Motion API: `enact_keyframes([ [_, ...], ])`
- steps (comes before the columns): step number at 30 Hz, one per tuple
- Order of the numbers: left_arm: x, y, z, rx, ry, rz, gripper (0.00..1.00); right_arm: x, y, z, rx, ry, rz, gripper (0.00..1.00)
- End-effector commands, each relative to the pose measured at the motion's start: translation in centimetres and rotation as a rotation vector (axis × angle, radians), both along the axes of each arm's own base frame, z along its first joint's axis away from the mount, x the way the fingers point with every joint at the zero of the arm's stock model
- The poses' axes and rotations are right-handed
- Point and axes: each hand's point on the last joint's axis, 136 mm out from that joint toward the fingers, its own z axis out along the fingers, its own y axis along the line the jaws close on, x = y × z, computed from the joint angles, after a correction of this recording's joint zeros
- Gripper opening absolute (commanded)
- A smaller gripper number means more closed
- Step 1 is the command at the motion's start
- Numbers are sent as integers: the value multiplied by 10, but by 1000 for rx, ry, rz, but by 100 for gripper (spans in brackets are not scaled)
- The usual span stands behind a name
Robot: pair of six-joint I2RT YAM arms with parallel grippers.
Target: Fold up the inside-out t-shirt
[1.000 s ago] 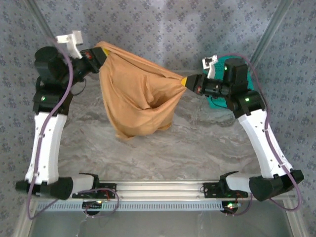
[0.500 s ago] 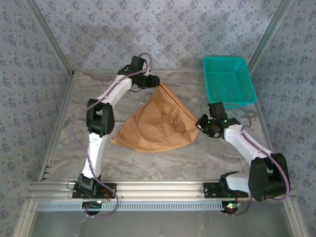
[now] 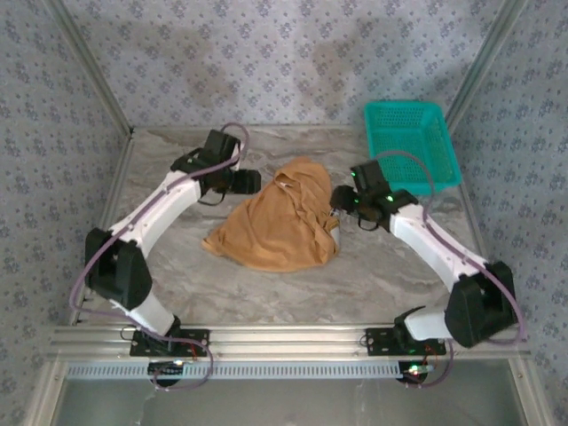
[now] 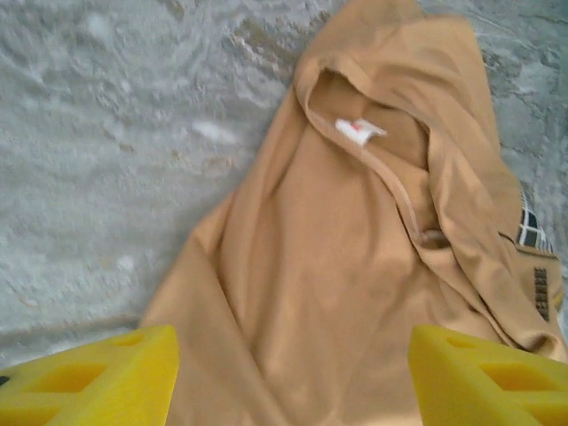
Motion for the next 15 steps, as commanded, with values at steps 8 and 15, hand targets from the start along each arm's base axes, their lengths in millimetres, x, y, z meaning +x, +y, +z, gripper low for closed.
enact_keyframes([
  [8,-59,-20,-91,-103,173,36,66,26,92,-60,-295,203,437,65],
  [15,-71,7,-130,-37,236,95,65,43,106,-91,-431,247,444,65],
])
